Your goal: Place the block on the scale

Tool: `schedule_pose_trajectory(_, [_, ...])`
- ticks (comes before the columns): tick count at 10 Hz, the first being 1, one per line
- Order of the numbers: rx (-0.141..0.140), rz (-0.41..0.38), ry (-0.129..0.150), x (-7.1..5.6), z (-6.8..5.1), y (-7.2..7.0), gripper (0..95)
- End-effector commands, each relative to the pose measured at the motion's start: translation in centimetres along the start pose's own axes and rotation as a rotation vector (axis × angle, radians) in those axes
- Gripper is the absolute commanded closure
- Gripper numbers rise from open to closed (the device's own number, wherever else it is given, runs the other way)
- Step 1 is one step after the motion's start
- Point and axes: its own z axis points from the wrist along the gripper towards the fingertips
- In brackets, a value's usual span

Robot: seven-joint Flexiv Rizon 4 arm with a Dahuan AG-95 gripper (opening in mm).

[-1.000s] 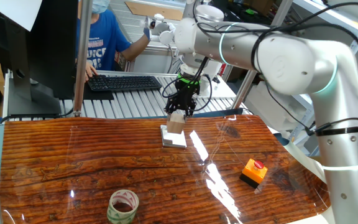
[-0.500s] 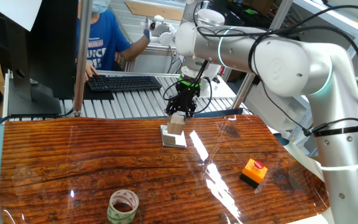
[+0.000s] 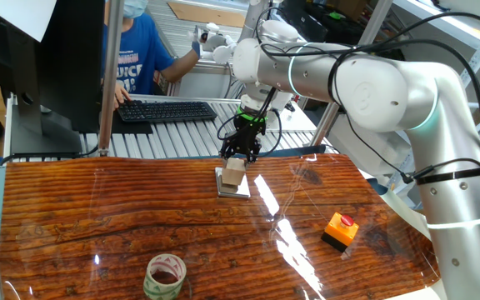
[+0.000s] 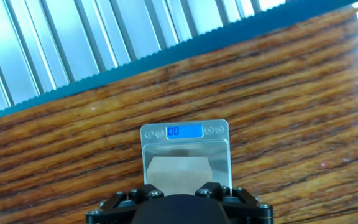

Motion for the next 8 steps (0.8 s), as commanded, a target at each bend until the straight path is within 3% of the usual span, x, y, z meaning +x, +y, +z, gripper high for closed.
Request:
schedule_pose_trajectory(1, [0.001,0.0,-0.001,0.03,0.02,-0.03,95.0])
schedule_pose_trajectory(8, [-0.003,0.0,-0.005,-0.01,0.61,-0.09,95.0])
